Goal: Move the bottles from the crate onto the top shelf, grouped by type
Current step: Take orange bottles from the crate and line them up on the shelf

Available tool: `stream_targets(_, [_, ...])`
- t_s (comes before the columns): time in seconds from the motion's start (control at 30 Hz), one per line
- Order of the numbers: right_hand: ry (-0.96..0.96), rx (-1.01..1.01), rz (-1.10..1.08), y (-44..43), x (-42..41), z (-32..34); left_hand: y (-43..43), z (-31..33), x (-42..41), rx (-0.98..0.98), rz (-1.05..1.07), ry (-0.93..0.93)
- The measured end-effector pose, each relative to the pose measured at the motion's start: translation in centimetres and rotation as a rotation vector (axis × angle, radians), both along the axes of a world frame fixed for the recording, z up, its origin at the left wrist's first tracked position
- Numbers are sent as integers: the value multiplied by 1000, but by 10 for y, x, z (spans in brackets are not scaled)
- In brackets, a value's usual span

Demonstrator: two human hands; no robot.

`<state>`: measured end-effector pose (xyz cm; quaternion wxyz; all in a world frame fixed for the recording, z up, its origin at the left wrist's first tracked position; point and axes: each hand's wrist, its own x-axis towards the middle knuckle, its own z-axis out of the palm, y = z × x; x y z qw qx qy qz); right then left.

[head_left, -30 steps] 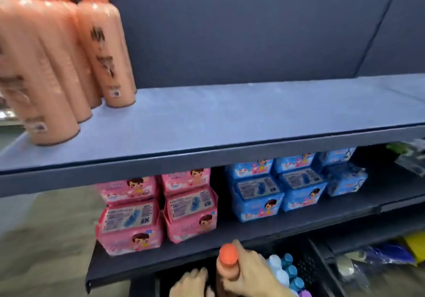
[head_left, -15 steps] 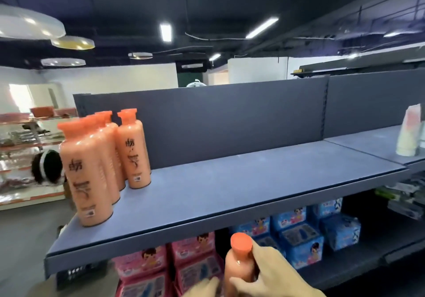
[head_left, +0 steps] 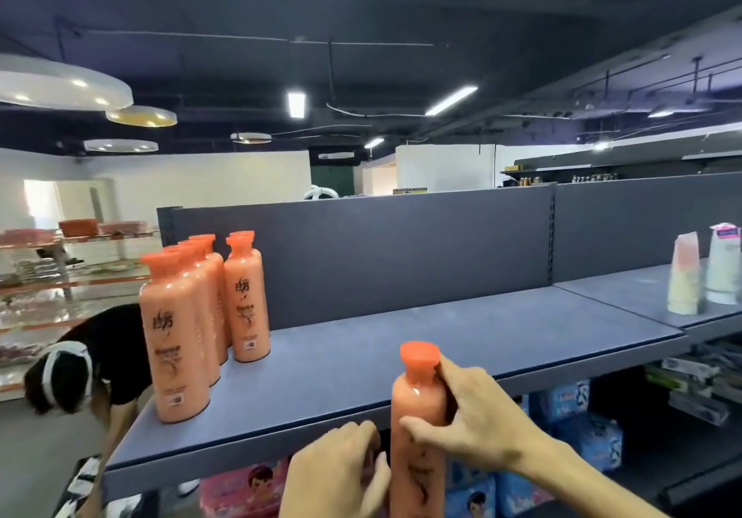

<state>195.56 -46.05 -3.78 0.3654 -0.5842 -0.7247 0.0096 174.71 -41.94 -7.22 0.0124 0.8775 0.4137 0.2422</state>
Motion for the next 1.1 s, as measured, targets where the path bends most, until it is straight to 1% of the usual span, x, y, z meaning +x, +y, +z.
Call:
stream_targets(0.03, [0,20,4,1,1,8,0,4,1,-1,-2,-22])
stream_targets(0.07, [-5,33,1,2,2,17,0,10,1,84,-5,-28])
stream_targets(0.1, [-5,55,7,4,2,27,5,16,1,186,-19,-79])
stream_targets(0.13, [1,75,5,5,2,36,9,22,2,233,-24,-119])
stream_targets(0.23, [9,138,20,11,2,59,18,47,1,299,-27,-130])
stream_targets(0.3, [3,166,38,15,1,73,21,64,1,301,-50,-143])
stream_targets(0.47, [-21,209,48,24,-4,102,33,100,2,420,-30,-136])
stream_targets(0.7, [-23,224,36,40,-8,136,43,141,-7,503,2,-138])
stream_targets(0.83, [-30,245,24,50,-11,152,53,159,-13,518,43,-145])
stream_targets(1.1, [-51,233,24,78,-22,153,74,171,-28,522,144,-133])
